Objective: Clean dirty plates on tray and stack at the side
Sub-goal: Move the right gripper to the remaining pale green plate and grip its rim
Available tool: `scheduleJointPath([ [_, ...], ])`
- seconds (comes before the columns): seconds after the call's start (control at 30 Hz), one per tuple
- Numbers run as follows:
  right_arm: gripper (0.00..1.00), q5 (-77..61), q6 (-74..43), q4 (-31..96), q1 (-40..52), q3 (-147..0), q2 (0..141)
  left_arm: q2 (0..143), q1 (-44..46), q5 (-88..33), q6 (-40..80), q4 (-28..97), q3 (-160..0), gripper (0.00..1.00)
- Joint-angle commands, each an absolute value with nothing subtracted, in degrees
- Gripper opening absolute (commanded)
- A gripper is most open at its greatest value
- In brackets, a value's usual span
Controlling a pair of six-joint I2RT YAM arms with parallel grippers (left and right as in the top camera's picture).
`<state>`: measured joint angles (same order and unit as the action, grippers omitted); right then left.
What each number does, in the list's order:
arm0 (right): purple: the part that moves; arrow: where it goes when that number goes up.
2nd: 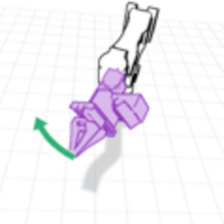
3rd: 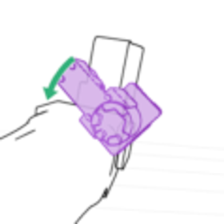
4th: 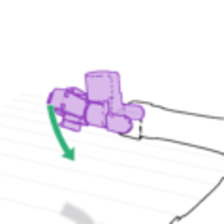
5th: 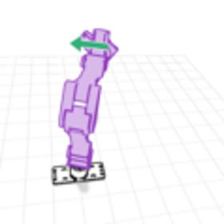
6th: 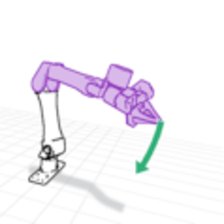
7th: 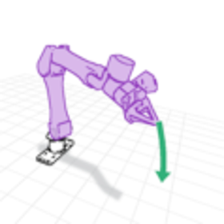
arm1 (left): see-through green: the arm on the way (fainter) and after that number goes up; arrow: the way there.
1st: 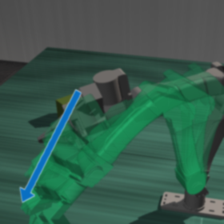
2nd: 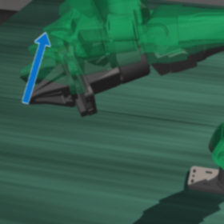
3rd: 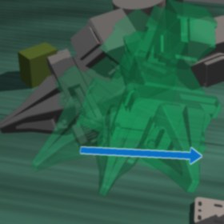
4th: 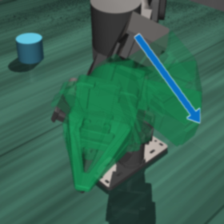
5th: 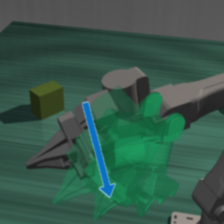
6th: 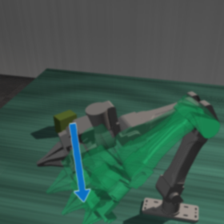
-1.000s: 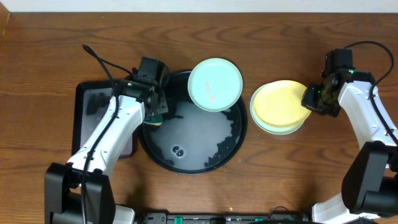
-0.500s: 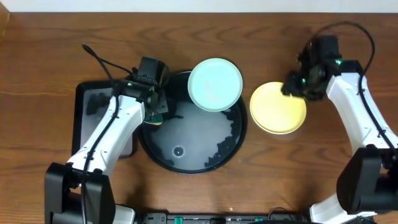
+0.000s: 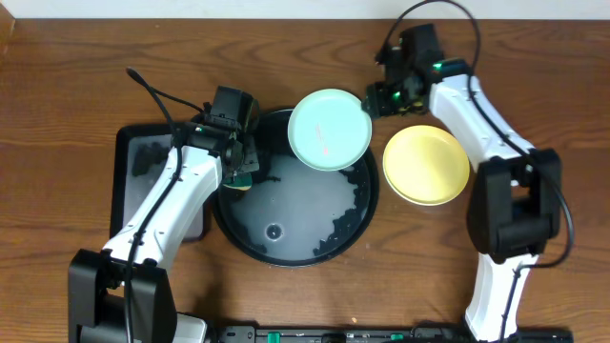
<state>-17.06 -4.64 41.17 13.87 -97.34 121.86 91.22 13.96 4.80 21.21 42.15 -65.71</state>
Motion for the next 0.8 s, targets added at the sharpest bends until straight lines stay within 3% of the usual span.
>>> scheduleJointPath([
  [0.0,0.50,-16.32,-2.92,40.42,15.68,-98.70,124.27,90.56,13.67,4.89,21.76,42.15,-66.83,0.07],
  [0.33,0.19,-15.81,-3.95,40.18,15.86,-98.54,126.41,90.56,13.67,4.89,21.76,42.15,-66.83,0.07],
  [0.63,0.01,-14.61,-4.86,41.82,16.27,-97.76,126.50,90.56,13.67,4.89,21.76,42.17,-66.83,0.07],
  [0.77,0.01,-16.27,-6.04,42.57,17.12,-97.80,125.99,90.56,13.67,4.89,21.76,42.15,-66.83,0.07],
])
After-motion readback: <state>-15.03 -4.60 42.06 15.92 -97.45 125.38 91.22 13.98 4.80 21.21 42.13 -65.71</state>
